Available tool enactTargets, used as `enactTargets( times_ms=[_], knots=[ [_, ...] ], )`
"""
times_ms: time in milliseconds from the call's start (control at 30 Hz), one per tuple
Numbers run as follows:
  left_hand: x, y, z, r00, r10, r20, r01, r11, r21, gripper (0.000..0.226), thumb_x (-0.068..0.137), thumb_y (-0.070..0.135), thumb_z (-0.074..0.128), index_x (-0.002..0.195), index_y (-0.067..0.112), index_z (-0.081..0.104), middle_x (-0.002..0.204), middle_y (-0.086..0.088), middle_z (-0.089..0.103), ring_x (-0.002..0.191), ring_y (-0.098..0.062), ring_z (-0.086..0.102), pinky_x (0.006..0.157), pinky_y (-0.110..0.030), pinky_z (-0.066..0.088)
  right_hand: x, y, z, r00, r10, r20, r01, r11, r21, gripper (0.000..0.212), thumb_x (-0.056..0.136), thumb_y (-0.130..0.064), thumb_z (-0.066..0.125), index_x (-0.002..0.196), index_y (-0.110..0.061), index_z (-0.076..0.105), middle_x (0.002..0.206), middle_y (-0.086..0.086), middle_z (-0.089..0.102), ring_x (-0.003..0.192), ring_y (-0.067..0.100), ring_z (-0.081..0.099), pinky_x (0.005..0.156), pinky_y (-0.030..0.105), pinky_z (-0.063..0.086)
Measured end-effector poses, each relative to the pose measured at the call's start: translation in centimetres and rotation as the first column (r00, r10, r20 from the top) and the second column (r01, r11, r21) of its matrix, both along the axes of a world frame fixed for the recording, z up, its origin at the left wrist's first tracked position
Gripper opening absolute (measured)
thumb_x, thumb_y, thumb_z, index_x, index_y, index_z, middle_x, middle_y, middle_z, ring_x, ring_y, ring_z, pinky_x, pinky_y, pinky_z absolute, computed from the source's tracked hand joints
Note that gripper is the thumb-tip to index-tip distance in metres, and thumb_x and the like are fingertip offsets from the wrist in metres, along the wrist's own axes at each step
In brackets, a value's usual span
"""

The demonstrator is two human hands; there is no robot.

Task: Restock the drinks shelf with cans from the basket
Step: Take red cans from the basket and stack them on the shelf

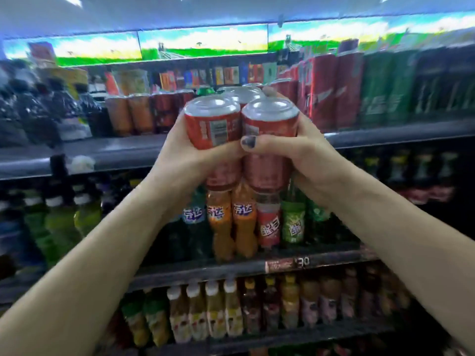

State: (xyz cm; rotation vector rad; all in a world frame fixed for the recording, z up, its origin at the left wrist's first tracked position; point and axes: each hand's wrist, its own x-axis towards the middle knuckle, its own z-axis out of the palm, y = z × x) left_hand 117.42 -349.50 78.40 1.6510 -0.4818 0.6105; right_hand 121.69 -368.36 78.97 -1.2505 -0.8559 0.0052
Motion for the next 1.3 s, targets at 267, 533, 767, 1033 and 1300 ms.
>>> enactTargets(
  times_ms=[267,533,767,1033,1300],
  knots=[
    [7.7,-0.4,7.0,0.997,-0.031,-0.075,0.032,0.999,0.004,0.050,0.084,0.018,0.086,0.128,0.014,0.064,0.120,-0.015,0.075,0.109,-0.032,0.075,0.091,-0.059,0.060,7.4,0.8,7.1,0.991,-0.133,0.008,0.133,0.988,-0.079,0.054,0.079,-0.013,0.080,0.126,0.004,0.061,0.106,0.019,0.072,0.092,0.030,0.073,0.074,0.044,0.061],
    [14.3,0.1,8.5,0.969,-0.126,-0.212,0.122,0.992,-0.034,0.061,0.080,0.022,0.088,0.132,0.015,0.059,0.122,-0.017,0.074,0.111,-0.035,0.074,0.094,-0.060,0.059,13.6,1.9,8.6,0.974,-0.215,-0.065,0.205,0.969,-0.140,0.052,0.078,-0.019,0.084,0.125,-0.006,0.066,0.110,0.016,0.076,0.097,0.034,0.076,0.078,0.052,0.063],
    [17.3,0.3,7.9,0.957,-0.128,-0.262,0.132,0.991,-0.005,0.044,0.088,0.024,0.079,0.128,0.018,0.062,0.117,-0.010,0.078,0.108,-0.029,0.076,0.088,-0.049,0.063,16.6,2.0,8.3,0.964,-0.265,-0.039,0.252,0.948,-0.193,0.046,0.078,-0.023,0.084,0.121,-0.013,0.070,0.104,0.008,0.079,0.094,0.026,0.077,0.077,0.043,0.063],
    [18.3,1.8,7.5,0.920,-0.098,-0.379,0.137,0.987,0.079,0.064,0.082,0.031,0.082,0.139,0.015,0.058,0.123,-0.011,0.076,0.115,-0.030,0.073,0.095,-0.048,0.060,16.7,2.3,6.8,0.939,-0.338,0.061,0.343,0.907,-0.244,0.028,0.079,-0.028,0.088,0.099,-0.024,0.068,0.099,0.001,0.079,0.090,0.016,0.077,0.082,0.035,0.063],
    [17.6,2.3,8.0,0.907,-0.049,-0.418,0.149,0.966,0.211,0.058,0.082,0.030,0.081,0.136,0.019,0.062,0.123,-0.007,0.076,0.115,-0.026,0.073,0.102,-0.046,0.056,16.3,2.1,6.3,0.716,-0.601,0.355,0.697,0.637,-0.328,0.109,0.050,-0.086,0.077,0.131,-0.018,0.053,0.120,-0.004,0.067,0.110,0.016,0.065,0.098,0.037,0.055]
  ],
)
